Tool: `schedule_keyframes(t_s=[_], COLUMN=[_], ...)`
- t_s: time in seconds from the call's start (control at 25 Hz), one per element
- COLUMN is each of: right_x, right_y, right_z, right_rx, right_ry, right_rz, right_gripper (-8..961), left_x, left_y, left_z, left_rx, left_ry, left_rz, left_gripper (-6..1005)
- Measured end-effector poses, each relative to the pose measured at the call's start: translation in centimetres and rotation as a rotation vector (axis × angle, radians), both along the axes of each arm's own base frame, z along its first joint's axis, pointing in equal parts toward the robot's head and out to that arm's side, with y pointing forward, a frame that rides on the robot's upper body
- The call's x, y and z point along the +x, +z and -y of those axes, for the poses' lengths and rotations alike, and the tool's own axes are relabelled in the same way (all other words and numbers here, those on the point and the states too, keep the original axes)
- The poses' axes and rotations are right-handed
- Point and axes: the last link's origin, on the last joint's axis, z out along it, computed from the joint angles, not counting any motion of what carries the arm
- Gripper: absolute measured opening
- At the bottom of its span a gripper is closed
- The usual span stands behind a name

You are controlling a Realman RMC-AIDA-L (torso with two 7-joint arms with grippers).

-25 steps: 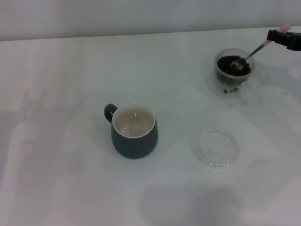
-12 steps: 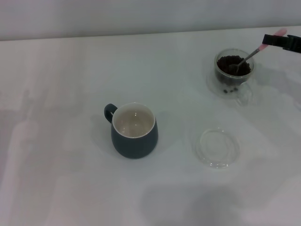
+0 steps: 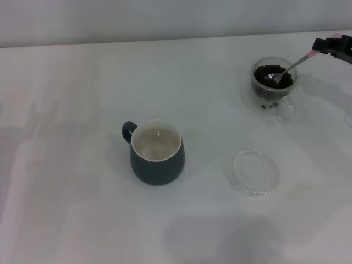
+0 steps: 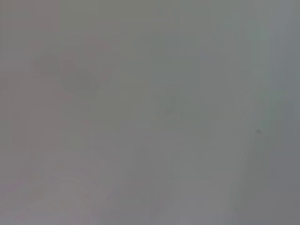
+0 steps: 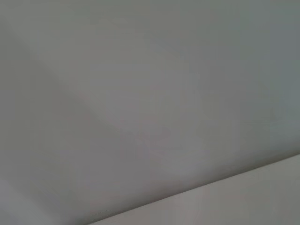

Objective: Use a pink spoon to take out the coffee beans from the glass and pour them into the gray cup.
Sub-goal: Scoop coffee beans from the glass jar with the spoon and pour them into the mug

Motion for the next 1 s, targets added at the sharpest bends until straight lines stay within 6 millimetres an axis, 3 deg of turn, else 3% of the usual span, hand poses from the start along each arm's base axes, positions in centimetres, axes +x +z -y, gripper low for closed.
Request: schedule_keyframes(t_s=[0.36,1.0], right_x=[1.0,1.0], right_y=[-0.6,-0.1], right_z=[0.5,0.3], right_rx=[0.008,-0.024], right_ry=[-0.113,-0.171], right_rz=[-0.137,-0.183], right_gripper=[144,145], left_x=[0.1,0.5], left_y=[0.1,0.3], left_z=[-0.1,-0.7], left_rx=[0.004,0.021], left_ry=[-0.002,-0.016], left_rz=[0.0,-0.021], left_gripper=[818,819])
